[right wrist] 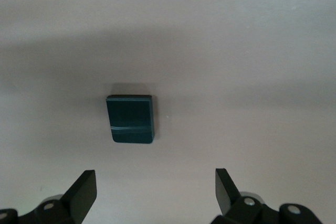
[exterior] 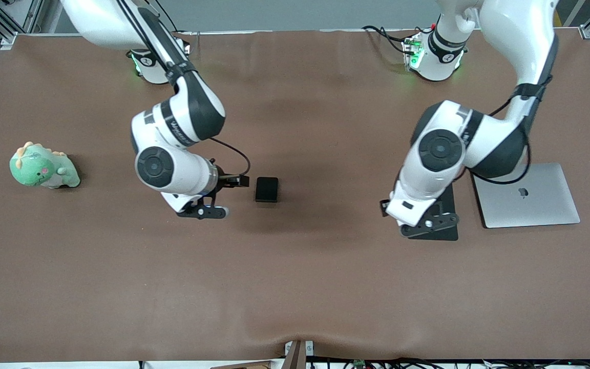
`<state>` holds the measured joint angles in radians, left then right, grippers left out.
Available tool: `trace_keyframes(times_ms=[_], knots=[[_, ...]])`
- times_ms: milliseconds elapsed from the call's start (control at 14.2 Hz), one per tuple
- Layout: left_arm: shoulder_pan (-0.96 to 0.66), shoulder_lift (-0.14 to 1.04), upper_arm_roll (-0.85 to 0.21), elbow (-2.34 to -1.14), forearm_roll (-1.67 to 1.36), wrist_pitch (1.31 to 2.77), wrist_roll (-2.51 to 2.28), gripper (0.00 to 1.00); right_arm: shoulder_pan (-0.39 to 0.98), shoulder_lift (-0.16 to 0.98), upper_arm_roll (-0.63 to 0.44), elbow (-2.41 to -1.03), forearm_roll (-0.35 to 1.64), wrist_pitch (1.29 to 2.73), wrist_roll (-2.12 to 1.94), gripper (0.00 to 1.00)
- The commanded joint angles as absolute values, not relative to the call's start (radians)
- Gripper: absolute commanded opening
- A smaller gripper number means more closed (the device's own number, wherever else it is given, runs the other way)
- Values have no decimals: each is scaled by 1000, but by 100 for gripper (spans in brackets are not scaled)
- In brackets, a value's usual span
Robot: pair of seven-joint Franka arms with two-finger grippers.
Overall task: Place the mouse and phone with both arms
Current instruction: 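Carry the mouse to the mouse pad while the right gripper grasps the phone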
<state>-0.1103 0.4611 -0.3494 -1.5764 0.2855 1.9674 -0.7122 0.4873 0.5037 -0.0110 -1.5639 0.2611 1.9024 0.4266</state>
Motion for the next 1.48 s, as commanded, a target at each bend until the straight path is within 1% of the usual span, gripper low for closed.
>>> trace_keyframes(times_ms=[0,211,352,422,563,774,915,1126,1267,1407], knots=[[-23,377,-385,-1684,265,1965,-594,0,532,518,-21,-1615,264,1994,442,100],[115,376,-455,-1712,242,1965,-419,0,584,573,-26,-1624,261,2063,452,100],[188,382,-489,-1730,239,1965,-318,0,623,609,-26,-1652,244,2164,498,100],[207,388,-492,-1733,239,1965,-270,0,632,630,-26,-1657,233,2204,505,100],[230,408,-492,-1752,238,1970,-212,0,644,652,-26,-1657,210,2226,506,100],[233,477,-492,-1758,239,2000,-209,0,644,670,-26,-1657,160,2238,506,100],[224,517,-489,-1770,244,2017,-210,0,644,687,-25,-1657,158,2273,506,100],[221,548,-486,-1810,253,2112,-222,0,646,695,-23,-1657,163,2276,509,100],[229,546,-483,-1859,253,2212,-229,0,656,704,-23,-1657,164,2284,522,100],[229,548,-476,-1890,261,2262,-230,0,657,709,-23,-1655,172,2289,540,100]])
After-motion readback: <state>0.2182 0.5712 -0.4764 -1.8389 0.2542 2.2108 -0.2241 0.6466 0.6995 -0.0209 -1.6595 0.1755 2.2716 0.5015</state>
